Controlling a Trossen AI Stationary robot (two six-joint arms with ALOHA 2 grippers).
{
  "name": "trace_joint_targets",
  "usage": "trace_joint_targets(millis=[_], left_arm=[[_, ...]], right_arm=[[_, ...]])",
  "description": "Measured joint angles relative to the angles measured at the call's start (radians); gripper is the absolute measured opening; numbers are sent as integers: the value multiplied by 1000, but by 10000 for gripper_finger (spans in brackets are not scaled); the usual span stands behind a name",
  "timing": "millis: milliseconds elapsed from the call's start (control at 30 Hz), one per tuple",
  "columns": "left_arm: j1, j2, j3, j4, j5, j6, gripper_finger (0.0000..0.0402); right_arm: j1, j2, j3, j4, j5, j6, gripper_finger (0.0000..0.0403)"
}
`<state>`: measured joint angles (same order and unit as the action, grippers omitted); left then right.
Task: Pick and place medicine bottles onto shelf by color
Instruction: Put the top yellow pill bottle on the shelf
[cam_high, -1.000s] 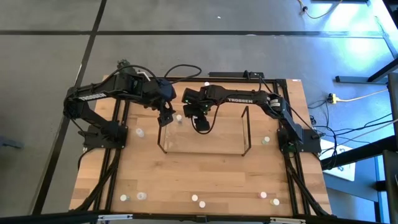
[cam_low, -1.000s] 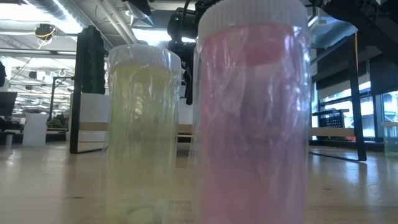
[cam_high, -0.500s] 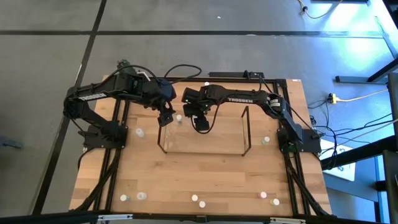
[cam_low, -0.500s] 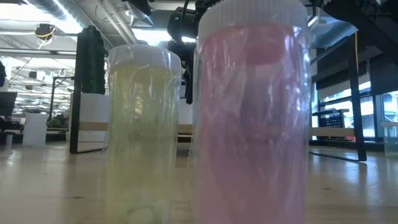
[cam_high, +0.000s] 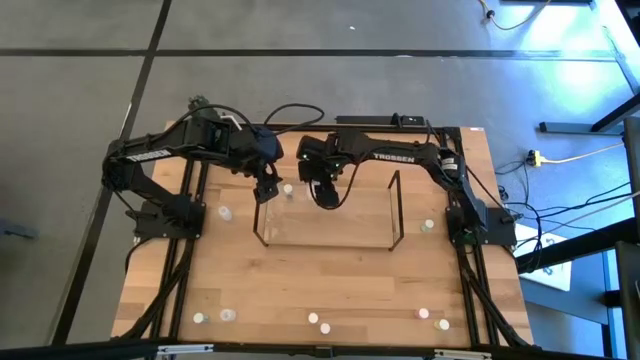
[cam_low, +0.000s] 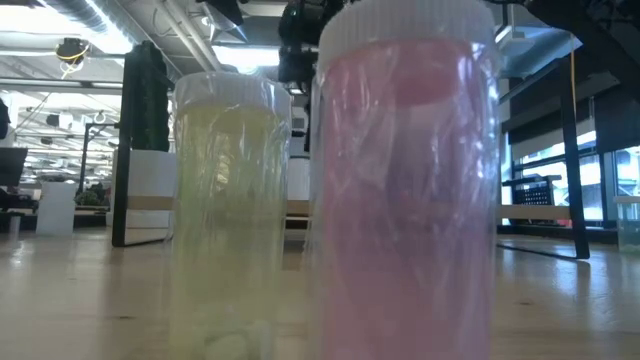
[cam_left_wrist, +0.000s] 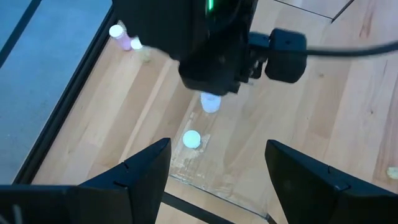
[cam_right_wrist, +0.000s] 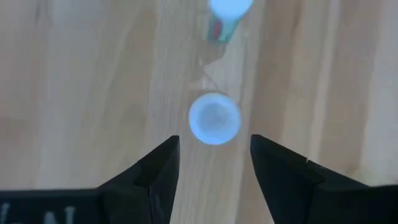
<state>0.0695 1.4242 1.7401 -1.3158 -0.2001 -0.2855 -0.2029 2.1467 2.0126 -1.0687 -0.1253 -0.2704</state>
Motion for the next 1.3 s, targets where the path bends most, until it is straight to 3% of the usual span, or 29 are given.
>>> trace_joint_targets(millis=[400, 700, 933, 1300], left_arm=[[0, 0, 0, 7, -52, -70, 255], [11, 0, 0, 8, -170, -311, 255], [38, 0, 0, 8, -183, -397, 255], [112, 39, 0, 37, -175, -423, 255]], right_arm=[[-117, -145, 7, -81, 13, 98, 199], [-203, -128, 6, -97, 58, 481, 198], [-239, -121, -59, -37, 63, 727, 189], [-241, -120, -125, 21, 62, 767, 187]])
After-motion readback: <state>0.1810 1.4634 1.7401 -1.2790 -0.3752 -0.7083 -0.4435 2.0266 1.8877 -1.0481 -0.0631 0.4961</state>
